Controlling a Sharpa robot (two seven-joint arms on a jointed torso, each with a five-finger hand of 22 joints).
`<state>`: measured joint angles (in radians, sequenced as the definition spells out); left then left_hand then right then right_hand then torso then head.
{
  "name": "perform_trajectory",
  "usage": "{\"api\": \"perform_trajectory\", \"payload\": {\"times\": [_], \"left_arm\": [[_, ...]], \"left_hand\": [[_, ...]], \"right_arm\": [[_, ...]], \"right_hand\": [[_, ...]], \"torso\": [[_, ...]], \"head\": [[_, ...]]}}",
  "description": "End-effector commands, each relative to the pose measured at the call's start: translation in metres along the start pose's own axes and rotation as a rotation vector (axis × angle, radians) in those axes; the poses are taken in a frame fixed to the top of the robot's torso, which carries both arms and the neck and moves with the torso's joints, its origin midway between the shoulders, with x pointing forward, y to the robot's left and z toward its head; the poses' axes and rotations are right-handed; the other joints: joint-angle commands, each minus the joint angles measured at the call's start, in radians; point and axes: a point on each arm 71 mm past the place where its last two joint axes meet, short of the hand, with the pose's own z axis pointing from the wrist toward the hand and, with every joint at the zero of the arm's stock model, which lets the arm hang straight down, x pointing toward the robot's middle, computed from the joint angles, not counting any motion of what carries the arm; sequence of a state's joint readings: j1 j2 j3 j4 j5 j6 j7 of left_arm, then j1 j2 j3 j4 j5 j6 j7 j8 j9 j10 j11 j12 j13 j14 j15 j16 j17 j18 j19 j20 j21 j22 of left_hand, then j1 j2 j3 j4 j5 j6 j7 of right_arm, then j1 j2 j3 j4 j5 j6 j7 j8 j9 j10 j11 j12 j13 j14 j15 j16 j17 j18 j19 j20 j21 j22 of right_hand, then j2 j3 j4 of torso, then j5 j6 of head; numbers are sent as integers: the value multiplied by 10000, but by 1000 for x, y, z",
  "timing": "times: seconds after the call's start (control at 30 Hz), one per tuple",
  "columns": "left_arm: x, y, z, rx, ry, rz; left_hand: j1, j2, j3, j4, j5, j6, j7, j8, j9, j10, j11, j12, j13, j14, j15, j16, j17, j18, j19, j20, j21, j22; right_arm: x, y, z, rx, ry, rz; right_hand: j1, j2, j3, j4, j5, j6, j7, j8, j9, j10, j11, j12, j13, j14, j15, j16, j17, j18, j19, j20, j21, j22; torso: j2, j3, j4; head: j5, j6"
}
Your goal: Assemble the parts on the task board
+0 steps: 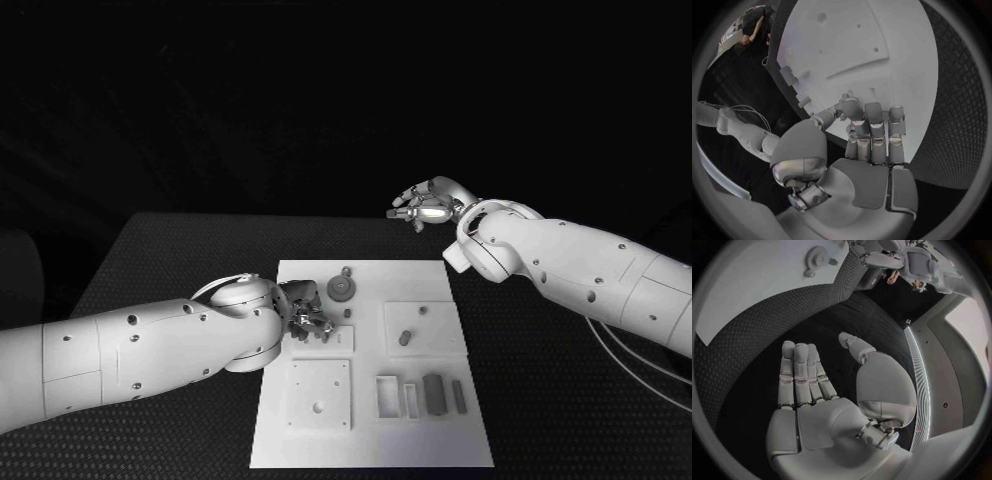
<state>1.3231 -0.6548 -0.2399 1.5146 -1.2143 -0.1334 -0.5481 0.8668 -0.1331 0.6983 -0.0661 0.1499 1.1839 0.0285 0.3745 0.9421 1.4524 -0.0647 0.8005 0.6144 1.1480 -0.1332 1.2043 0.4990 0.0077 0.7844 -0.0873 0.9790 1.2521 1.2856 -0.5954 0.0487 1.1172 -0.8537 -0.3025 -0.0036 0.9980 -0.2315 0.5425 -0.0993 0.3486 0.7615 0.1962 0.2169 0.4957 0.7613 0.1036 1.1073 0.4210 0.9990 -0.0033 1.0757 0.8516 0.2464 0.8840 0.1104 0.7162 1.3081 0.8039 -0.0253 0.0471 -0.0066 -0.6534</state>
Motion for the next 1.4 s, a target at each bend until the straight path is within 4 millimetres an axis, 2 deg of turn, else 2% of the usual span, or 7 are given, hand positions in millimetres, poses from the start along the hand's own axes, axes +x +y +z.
{"api": "perform_trajectory", "payload": {"times": [0.03, 0.57, 1.07, 1.4], "left_arm": [[0, -4, 0, 257, -322, 449], [4, -4, -2, 517, -994, 870], [5, -2, -2, 512, -1099, 858], [6, -1, -1, 510, -1078, 831]], "left_hand": [[29, -72, -8, 53, -69, 462, -365, -50, 9, -493, -424, -45, -10, -61, 4, -16, -19, -57, 31, -1365, -41, 18], [209, -51, 16, 12, -20, 483, -369, -51, 15, -482, -424, -24, -24, -54, -4, 11, -43, -56, 50, -1374, -52, 48], [216, -92, -9, 61, -17, 507, -374, -47, 18, -462, -427, -11, -33, -36, -9, 31, -55, -61, 75, -1375, -55, 62], [119, -345, -34, 361, -130, 504, -373, -76, 9, -461, -431, -15, -75, -34, -14, 39, -109, -60, 115, -1385, -103, 77]], "right_arm": [[1, 1, 0, -80, 136, 9], [0, -1, -2, -50, 134, 4], [1, -3, -2, -17, 150, 10], [2, -4, -2, 9, 202, 16]], "right_hand": [[-26, 83, -62, -4, 25, -83, 167, 64, -9, -56, 1, 36, -15, -76, 2, 60, -10, 154, -1, 52, -68, 193], [-30, 92, -65, -3, 29, -84, 167, 68, -13, -57, 1, 46, -28, -80, 3, 69, -22, 154, 0, 52, -70, 193], [-34, 95, -68, -2, 31, -85, 167, 71, -16, -58, 2, 52, -38, -82, 3, 76, -30, 154, 0, 53, -71, 193], [-33, 96, -68, -4, 34, -88, 168, 71, -19, -61, 2, 55, -44, -85, 3, 79, -36, 154, -1, 53, -73, 193]], "torso": [[-1, -2, 3], [-3, -4, 16], [2, -3, 0], [0, 2, -1]], "head": [[-10, -12], [-24, -22], [-3, -13], [2, -13]]}}
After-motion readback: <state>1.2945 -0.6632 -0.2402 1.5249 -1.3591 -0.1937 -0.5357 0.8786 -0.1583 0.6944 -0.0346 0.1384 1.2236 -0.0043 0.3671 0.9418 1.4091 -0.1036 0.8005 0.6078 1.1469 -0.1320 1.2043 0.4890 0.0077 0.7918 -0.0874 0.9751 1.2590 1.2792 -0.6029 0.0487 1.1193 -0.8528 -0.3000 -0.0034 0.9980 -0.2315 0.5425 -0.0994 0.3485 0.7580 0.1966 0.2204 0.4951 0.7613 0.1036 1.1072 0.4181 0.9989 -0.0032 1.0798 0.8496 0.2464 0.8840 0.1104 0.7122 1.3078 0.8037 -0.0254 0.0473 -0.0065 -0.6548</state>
